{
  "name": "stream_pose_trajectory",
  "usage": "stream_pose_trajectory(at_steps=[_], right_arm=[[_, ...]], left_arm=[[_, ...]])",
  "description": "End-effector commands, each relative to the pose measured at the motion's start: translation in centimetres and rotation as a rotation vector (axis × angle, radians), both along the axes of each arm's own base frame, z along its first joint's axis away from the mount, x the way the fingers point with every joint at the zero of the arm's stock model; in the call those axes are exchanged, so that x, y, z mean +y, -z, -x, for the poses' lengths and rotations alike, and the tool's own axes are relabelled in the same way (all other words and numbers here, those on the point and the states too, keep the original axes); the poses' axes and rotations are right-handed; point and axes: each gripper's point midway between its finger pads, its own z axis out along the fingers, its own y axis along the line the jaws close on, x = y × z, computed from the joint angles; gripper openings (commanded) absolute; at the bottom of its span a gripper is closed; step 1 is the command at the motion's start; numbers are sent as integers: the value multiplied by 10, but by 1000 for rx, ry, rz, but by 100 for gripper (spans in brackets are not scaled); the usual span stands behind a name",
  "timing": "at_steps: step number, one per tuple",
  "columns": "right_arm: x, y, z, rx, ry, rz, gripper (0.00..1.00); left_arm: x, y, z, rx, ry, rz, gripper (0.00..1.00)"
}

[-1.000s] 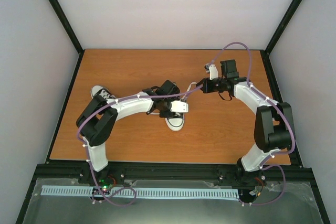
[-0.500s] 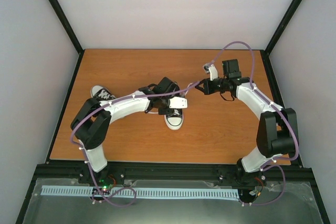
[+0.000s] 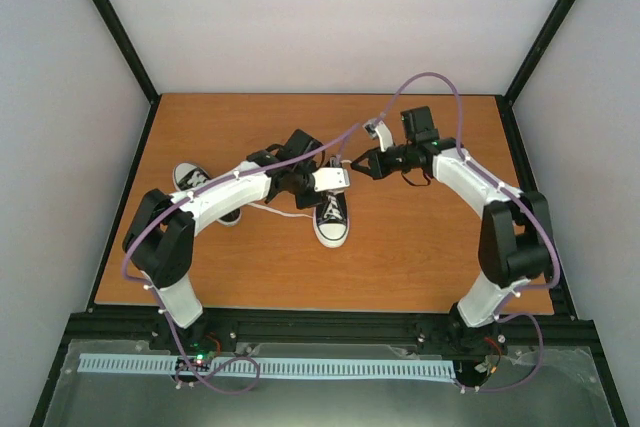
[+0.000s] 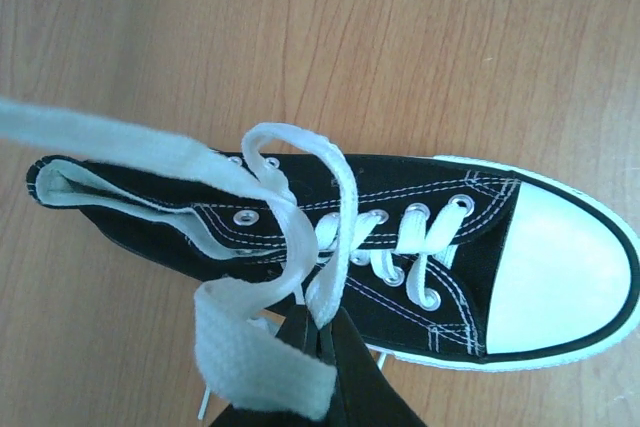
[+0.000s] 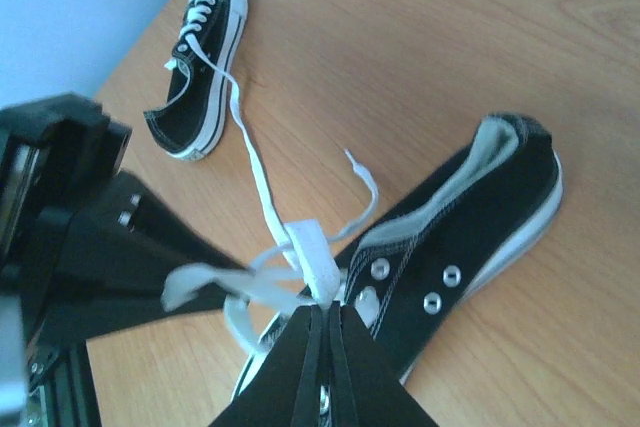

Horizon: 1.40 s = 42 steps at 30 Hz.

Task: Tie the shoes
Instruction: Cross the shoelace with the shoelace.

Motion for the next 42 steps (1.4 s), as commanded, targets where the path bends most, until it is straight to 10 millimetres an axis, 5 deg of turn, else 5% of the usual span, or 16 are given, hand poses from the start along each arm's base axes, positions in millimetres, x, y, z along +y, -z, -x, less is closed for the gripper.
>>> stream_pose_trajectory(at_steps=[1,6,14,19,24,28,37,42], right_arm=[[19,4,-15,20,-72,-30,3],[45,35,16,96,-240,41,3],[36,67,43,173,-277,92,5],[33,56,38,129,-273,129,16],[5,40,20,65,-147,206,36],[-12,30,14,-1,-74,267,38],[0,-6,35,-304,-157,141,39],[49,-6,86,-853,-468,170,40]], left_arm=[[-6,-27,7,45,1,97,1],[-5,-39,1,55,-22,138,1],[-5,-41,10,99,-14,158,1],[-6,-41,7,89,-21,165,1],[-9,-43,2,79,-27,178,1],[-10,-39,-2,81,-39,174,1],[-11,-35,-7,110,-58,189,1],[-14,-33,-11,130,-60,198,1]])
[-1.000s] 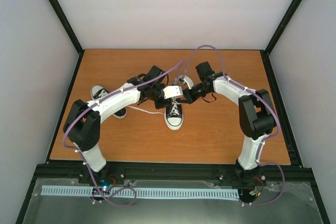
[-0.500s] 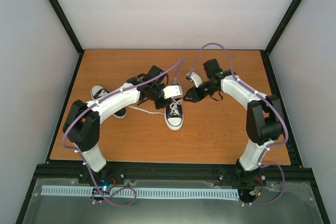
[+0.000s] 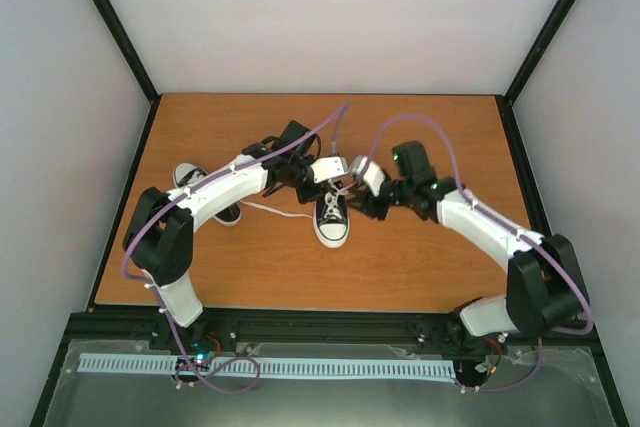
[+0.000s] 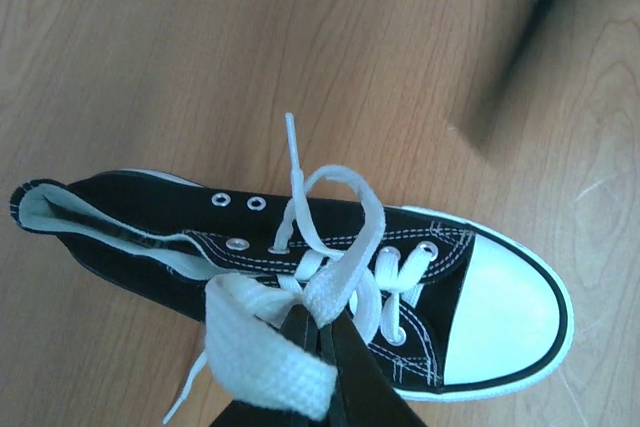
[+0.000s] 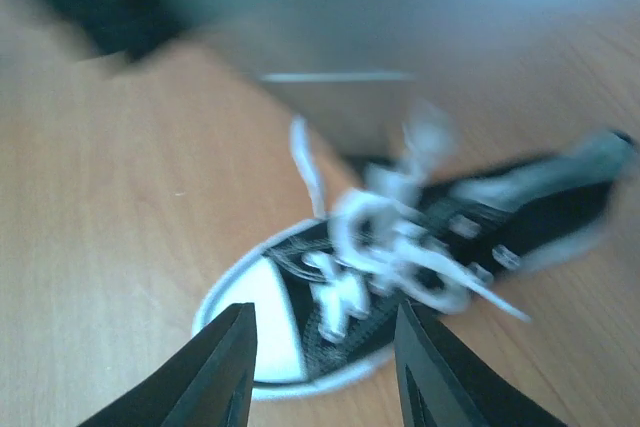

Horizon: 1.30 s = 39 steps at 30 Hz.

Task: Tie the shoes
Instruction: Cross the shoelace with the shoelace.

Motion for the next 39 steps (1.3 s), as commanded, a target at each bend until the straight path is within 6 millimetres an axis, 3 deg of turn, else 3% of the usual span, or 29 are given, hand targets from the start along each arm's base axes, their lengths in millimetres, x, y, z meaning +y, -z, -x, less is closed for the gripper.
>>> stream_pose_trajectory(at_steps=[1,3,7,12,16,19,28,35,39], right_arm=[[48,-13,29,-568,-320,4,40],[59,-6,25,-669,-327,22,39],[58,12,-10,-725,-206,127,38],[59,36,-24,-748,-215,203,41],[54,53,-20,-746,-256,254,41],[49,64,-11,-730,-287,291,35],[55,63,7,-811,-320,326,34],[59,55,-17,-861,-224,339,34],[60,64,-24,-849,-226,362,33]], left_arm=[[-12,-15,-11,2,-2,61,1],[-13,-14,-11,10,1,65,1],[-13,-14,-10,10,4,62,1],[-13,-15,-10,9,9,59,1],[-14,-15,-12,11,7,60,1],[-14,-13,-14,10,6,55,1],[-14,-9,-18,10,-4,47,1],[-14,-11,-16,18,6,51,1],[-14,-12,-12,24,16,57,1]])
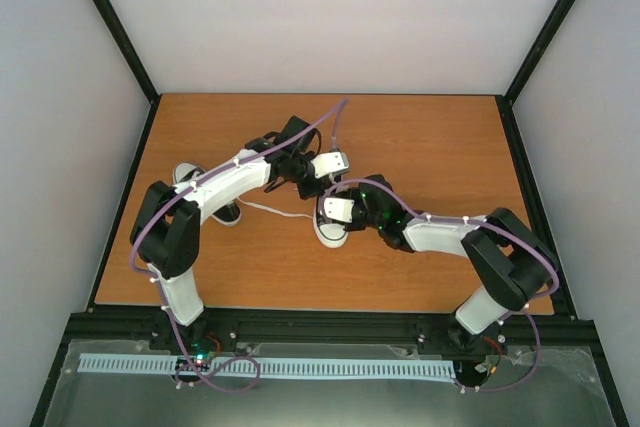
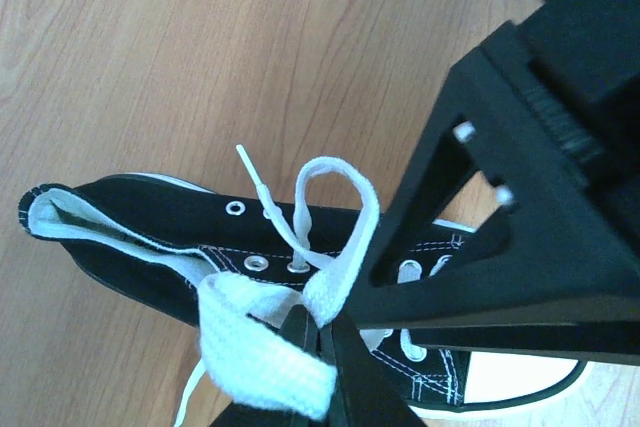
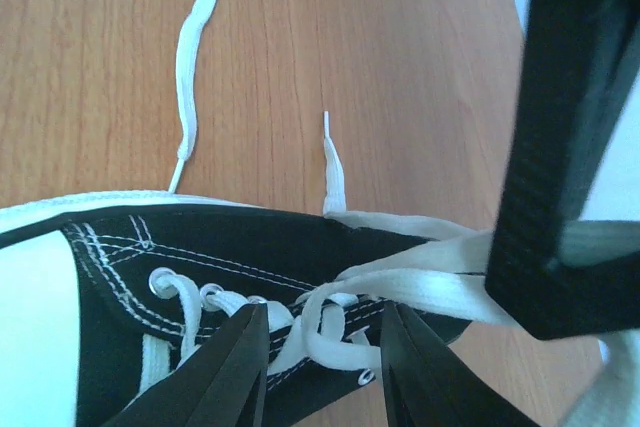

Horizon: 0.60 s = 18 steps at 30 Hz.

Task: Tie the shoes
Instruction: Cross the shoelace with the shoelace.

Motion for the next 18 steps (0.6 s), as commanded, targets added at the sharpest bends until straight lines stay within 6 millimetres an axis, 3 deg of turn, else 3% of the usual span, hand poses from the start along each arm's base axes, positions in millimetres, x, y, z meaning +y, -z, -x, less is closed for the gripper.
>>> stream_pose_trajectory(at_steps=[1,6,12,18], right_arm=[[7,-2,-14,-40,15,-1,33],[7,5,-22,-42,38,24,31],[7,1,-18,-8,42,6,3],[-2,-3,8,92,18,-1,3]], left_arm=[[-8,-16,0,-8,26,44,1],[-9,-15,0,-7,25,42,1],[-8,-15,-1,-6,24,38,1],[-4,-9,-1,3,12,24,1]])
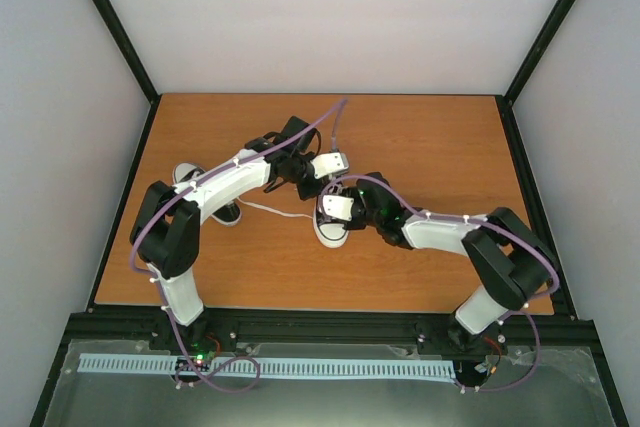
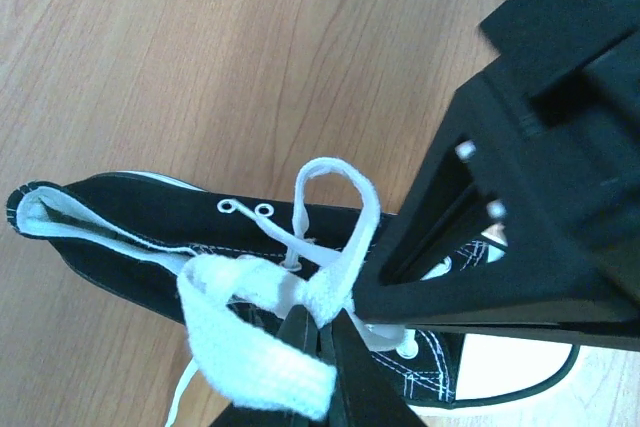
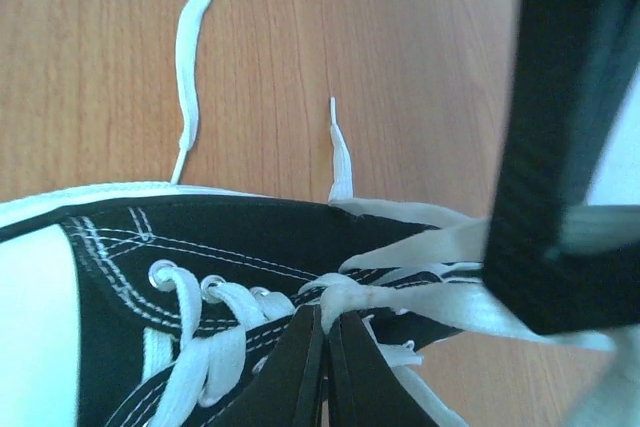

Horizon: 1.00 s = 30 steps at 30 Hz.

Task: Tie the shoes
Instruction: Cross the shoelace with the shoelace.

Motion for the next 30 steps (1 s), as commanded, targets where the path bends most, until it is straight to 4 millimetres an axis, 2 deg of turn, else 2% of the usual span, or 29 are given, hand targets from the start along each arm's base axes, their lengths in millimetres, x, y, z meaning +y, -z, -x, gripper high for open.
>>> stream_pose_trajectory(at_steps=[1,5,8,9,11,12,13,14,17,20,21,23,27,30], right_arm=[[-2,-14,24,88,-34,-35,3],[-2,-18,49,235,-80,-41,3],[-1,-23,67,353,-106,-46,3],[-1,-23,75,396,-123,-50,3],[-3,-22,88,488,-148,-48,3],[-4,-22,91,520,-145,-47,3],[-6,-22,92,548,-131,-46,3],[-8,-22,93,563,-120,-42,3],[-16,-22,91,583,-89,-40,3],[-22,-23,87,604,-61,-34,3],[-24,-22,86,610,-48,-28,3],[-27,-21,84,621,-28,-18,3],[-27,-26,81,621,-22,-33,3],[-27,-30,79,621,-17,-47,3]], left_arm=[[-3,-7,-6,-8,-2,16,1],[-3,-5,-6,9,-10,21,1],[-3,-5,1,32,17,24,2],[-2,-5,6,43,40,19,10],[4,-7,15,56,91,-15,50],[7,-12,18,55,115,-34,64],[12,-17,20,48,148,-50,71],[19,-21,22,54,172,-62,77],[45,-26,24,80,226,-79,85],[68,-17,32,129,307,-109,87],[73,-7,28,115,305,-138,87],[85,21,5,27,267,-243,87],[95,68,-38,-61,238,-379,86],[91,82,-66,-57,202,-408,86]])
